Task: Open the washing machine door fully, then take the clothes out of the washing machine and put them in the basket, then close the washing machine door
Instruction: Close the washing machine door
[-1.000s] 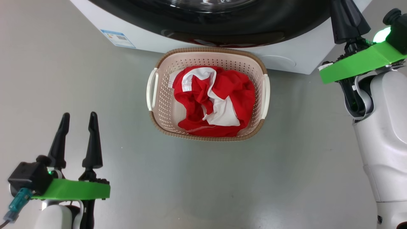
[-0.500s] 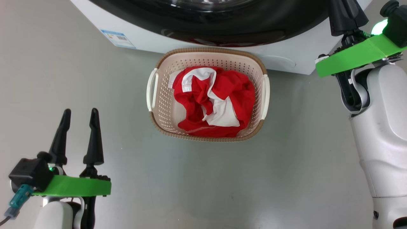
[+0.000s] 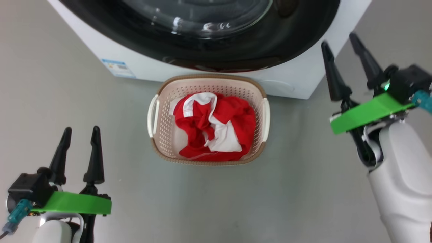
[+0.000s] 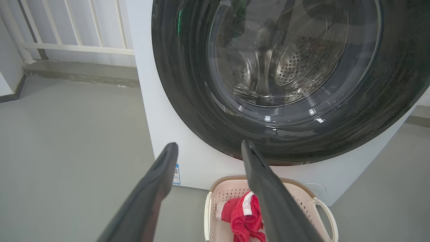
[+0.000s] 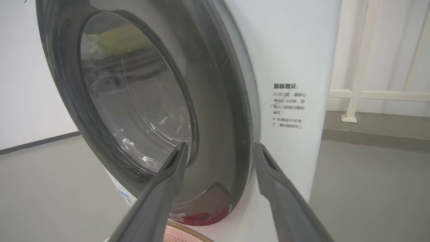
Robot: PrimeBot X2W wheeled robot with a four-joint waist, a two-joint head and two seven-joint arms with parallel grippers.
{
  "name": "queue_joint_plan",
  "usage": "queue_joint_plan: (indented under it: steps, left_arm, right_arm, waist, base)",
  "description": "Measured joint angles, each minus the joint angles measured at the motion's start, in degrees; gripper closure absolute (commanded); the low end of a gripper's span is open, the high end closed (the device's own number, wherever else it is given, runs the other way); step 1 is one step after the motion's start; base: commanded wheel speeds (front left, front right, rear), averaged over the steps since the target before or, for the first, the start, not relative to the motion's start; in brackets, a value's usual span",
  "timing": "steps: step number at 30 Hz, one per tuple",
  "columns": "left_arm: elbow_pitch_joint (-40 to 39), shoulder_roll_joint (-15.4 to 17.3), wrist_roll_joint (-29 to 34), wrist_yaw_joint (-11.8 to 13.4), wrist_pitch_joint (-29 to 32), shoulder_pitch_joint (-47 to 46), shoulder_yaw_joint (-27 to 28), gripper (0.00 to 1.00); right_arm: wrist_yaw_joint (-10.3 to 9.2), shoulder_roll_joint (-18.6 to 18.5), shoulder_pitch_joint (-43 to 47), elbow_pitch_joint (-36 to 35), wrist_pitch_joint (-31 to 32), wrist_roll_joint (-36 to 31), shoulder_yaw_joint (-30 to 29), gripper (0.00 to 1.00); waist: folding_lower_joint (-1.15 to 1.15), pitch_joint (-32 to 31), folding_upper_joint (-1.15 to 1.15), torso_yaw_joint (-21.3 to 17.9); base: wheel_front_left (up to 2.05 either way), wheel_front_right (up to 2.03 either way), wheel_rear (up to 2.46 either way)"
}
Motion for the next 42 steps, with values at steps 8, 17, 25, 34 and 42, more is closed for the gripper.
queue_joint_plan:
  steps: [8,17,25,34,42]
  left_arm:
    - [1.5,1.4,0.0,0.0,0.0,2.1,0.2,0.0]
    - [2.6,3.2,-1.0,0.0,0.0,4.6,-0.1,0.0]
    - [2.9,4.3,-1.5,0.0,0.0,7.5,0.3,0.0]
    - [2.8,4.8,-1.5,0.0,0.0,10.9,1.4,0.0]
    - [2.2,4.8,-1.5,0.0,0.0,13.4,2.4,0.0]
  right_arm:
    - [0.0,-0.1,6.6,-0.9,0.0,0.5,0.2,0.0]
    - [0.0,-0.2,12.8,-1.5,0.0,0.9,-0.6,0.0]
    - [0.0,-0.2,18.2,-1.6,0.0,1.1,-1.6,0.0]
    - [0.0,-0.4,24.1,-2.3,0.0,2.1,-2.8,0.0]
    - [0.0,-0.4,28.0,-3.4,0.0,2.5,-3.8,0.0]
  waist:
    - [0.0,-3.0,0.0,-2.8]
    - [0.0,-6.7,0.0,-6.9]
    - [0.0,-10.1,0.0,-10.6]
    - [0.0,-13.0,0.0,-13.6]
    - [0.0,-15.1,0.0,-15.6]
  base:
    - [0.0,0.0,0.0]
    - [0.0,0.0,0.0]
    - [0.0,0.0,0.0]
    - [0.0,0.0,0.0]
    - [0.0,0.0,0.0]
